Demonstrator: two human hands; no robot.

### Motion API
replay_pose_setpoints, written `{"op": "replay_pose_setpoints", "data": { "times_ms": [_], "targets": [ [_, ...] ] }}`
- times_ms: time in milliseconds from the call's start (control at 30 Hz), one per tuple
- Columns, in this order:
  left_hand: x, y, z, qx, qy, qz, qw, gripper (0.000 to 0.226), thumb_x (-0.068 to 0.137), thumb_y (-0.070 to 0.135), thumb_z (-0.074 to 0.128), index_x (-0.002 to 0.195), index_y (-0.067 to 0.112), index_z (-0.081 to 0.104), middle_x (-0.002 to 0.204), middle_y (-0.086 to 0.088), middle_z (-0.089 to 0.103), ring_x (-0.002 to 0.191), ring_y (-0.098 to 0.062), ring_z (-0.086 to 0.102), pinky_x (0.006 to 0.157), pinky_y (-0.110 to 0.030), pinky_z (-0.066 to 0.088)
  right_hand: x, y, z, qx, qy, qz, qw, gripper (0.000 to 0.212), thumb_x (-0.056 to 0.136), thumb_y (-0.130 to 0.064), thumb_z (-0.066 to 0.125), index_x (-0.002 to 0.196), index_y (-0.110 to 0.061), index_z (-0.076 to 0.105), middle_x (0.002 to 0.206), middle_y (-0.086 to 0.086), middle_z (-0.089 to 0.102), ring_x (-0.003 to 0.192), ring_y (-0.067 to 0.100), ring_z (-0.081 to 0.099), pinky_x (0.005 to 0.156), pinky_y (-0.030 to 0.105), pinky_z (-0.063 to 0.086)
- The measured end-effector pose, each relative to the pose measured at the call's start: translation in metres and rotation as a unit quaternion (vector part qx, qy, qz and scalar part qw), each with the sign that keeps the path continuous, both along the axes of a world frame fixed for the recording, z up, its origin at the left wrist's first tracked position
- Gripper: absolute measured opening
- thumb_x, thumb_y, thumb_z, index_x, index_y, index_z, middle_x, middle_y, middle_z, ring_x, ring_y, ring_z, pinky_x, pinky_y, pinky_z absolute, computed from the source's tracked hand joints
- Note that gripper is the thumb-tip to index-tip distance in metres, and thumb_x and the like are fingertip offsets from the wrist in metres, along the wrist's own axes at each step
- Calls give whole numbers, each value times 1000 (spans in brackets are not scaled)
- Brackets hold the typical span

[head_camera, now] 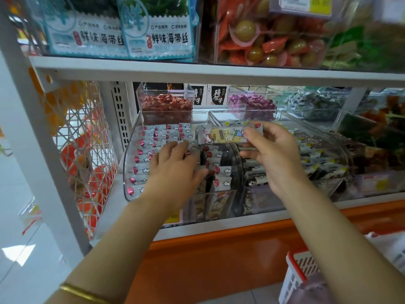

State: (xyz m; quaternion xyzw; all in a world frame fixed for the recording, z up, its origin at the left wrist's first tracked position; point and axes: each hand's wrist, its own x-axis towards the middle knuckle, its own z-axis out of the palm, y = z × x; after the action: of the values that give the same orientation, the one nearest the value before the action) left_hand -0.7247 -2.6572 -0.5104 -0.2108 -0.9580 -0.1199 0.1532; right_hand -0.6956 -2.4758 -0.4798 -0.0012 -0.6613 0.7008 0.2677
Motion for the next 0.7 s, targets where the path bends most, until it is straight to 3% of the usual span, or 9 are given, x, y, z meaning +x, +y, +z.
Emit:
{"op": "replay_pose_setpoints", "data": {
  "times_ms": [67,133,267,367,500,567,700],
  "targets": [
    [-2,2,-8,-74,-2,-1,997,53,96,53,22,142,30,32,158,1,6,143,-25,-6,113,-51,0,-2,-1,0,-4,3,-20,1000,18,87,-11,63,105,-9,60,94,4,64,72,14,64,62,27,58],
    [-3,2,-11,-92,-4,1,996,52,95,53,19,141,32,33,158,1,3,144,-26,-9,113,-53,-4,-3,-1,0,-5,5,-33,999,25,87,-12,64,109,-10,54,105,10,62,74,16,65,62,27,58],
    [-1,-1,-7,-28,6,-6,1000,39,94,46,41,128,32,51,154,2,20,143,-23,2,114,-49,3,-3,-3,0,51,7,-25,998,20,87,-14,64,105,-9,55,99,10,62,79,14,64,59,22,56],
    [3,-5,-2,46,3,-19,999,22,89,37,55,107,26,62,145,3,35,139,-21,13,111,-42,13,-3,-4,5,130,23,-22,991,18,89,-15,62,105,-8,59,94,8,64,78,15,64,61,23,56],
    [8,-13,2,107,-37,-28,993,11,84,32,64,87,22,65,136,2,43,131,-21,22,105,-36,21,-4,-7,13,246,26,15,969,15,87,-17,63,101,-13,62,90,4,66,79,16,65,68,32,57],
    [9,-16,3,106,-48,-32,993,7,83,31,65,83,24,64,135,1,45,132,-22,24,106,-36,23,-7,-13,11,316,16,21,948,23,87,-22,65,108,-13,61,90,3,65,79,19,64,73,36,54],
    [11,-19,4,100,-53,-45,993,11,82,30,66,77,30,56,132,1,48,133,-21,26,108,-40,23,-17,-32,4,406,24,-8,913,37,86,-26,65,121,-15,58,87,-20,50,70,-2,49,61,8,37]
  ]
}}
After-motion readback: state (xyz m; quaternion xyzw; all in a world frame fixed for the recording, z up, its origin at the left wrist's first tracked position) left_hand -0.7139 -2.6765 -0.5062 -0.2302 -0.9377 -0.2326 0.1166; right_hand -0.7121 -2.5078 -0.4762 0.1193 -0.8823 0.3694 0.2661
